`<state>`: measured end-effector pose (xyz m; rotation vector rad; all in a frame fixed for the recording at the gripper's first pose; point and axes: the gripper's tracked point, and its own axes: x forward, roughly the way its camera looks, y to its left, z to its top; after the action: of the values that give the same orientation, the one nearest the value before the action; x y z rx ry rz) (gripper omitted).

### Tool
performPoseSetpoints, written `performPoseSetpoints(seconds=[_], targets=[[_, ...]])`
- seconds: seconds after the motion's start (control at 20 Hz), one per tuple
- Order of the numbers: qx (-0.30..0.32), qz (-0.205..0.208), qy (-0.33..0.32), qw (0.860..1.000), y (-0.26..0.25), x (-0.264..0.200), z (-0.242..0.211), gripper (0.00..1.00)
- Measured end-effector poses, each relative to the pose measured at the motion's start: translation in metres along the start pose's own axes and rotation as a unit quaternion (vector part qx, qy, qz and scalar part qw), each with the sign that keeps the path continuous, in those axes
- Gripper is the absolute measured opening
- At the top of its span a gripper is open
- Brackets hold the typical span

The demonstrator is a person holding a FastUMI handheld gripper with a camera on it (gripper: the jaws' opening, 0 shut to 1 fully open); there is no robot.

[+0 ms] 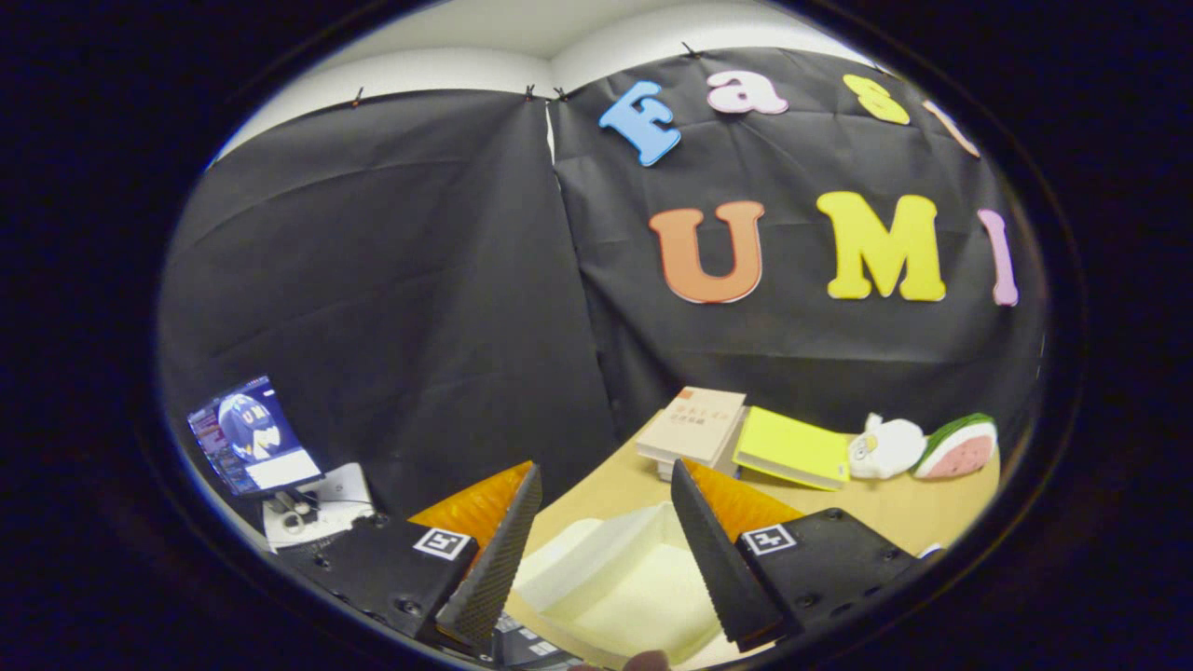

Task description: Open the storage box then place both shoes into the box .Put the left shoe in first, then the right shoe, with the right side of both shoes facing outward in a uniform manner.

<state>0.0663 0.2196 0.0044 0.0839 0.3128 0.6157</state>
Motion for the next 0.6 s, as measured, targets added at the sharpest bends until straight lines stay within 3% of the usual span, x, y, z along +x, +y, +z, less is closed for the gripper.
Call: performPoseSetpoints(seconds=[0.3,0.6], targets=[[0.025,-0.103,0.000,0.994,-0.105,-0.048,-0.016,0.98],[0.042,-0.185,0.012,0.982,-0.206,-0.103,-0.054,0.98]])
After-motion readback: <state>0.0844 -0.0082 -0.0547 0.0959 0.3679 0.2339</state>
